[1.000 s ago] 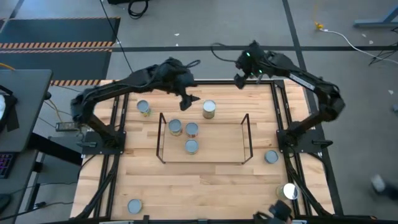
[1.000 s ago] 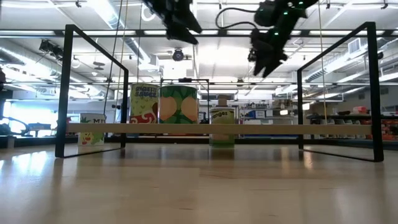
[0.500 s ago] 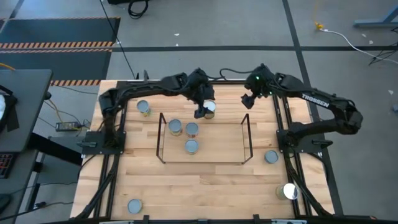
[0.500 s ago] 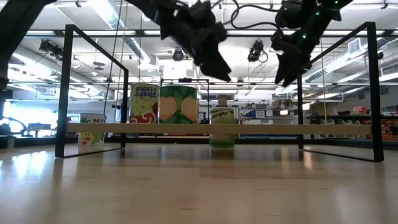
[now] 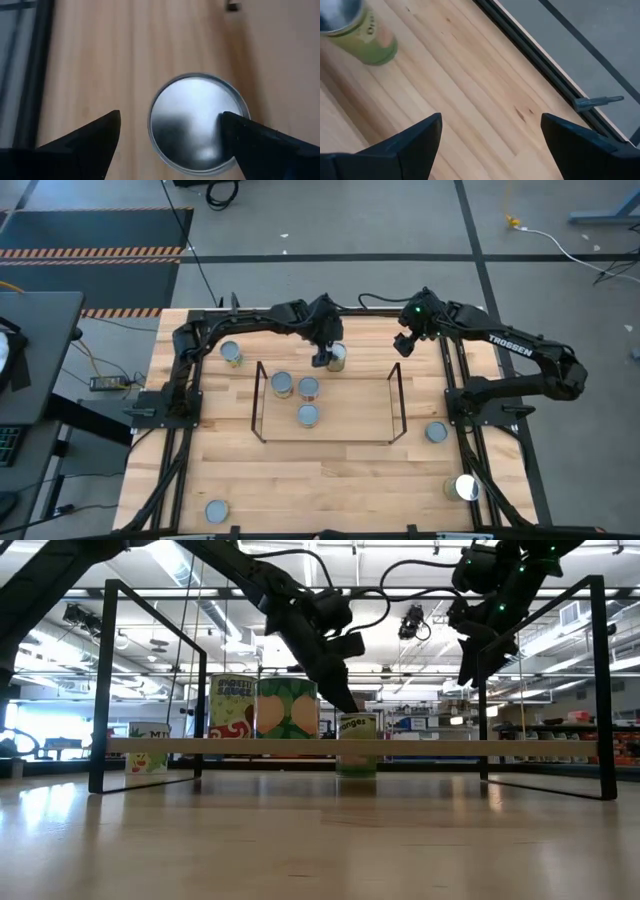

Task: Pick and place cans onto a shelf
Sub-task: Put the green can on the shelf

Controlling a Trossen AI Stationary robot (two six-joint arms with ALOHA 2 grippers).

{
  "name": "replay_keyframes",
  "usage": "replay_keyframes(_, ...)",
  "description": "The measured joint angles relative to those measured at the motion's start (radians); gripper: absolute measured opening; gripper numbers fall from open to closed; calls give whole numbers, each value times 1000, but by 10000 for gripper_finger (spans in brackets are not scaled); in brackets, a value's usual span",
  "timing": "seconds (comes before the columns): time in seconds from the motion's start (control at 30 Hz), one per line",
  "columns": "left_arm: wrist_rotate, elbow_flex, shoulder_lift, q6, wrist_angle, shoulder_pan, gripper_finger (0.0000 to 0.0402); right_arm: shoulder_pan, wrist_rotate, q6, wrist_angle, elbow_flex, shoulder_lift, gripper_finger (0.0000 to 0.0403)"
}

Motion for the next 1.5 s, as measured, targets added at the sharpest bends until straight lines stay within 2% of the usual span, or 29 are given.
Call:
replay_keyframes(0.07, 44, 0, 0, 16, -5, 5, 355, -1, 17, 1, -2, 0, 0, 348)
replay_keyframes(0.23, 79, -1, -49, 9, 40, 9, 355, -16, 24, 6, -18, 0, 0, 348)
replay_keyframes(0.43, 293, 0, -86, -88, 49, 37, 355, -31, 122, 3, -18, 0, 0, 348)
replay_keyframes(0.5, 313, 0, -82, -106, 36, 43, 355, -36, 127, 2, -17, 0, 0, 348)
replay_keyframes(0.83, 281, -3, -59, -107, -44, 44, 355, -39, 112, 9, -15, 0, 0, 348)
replay_keyframes(1.2, 146, -2, -12, -28, -30, 11, 355, -39, 86, 33, -13, 0, 0, 348)
replay_keyframes(1.5, 124, -3, 4, -26, -28, 5, 355, -37, 59, 36, -13, 0, 0, 348)
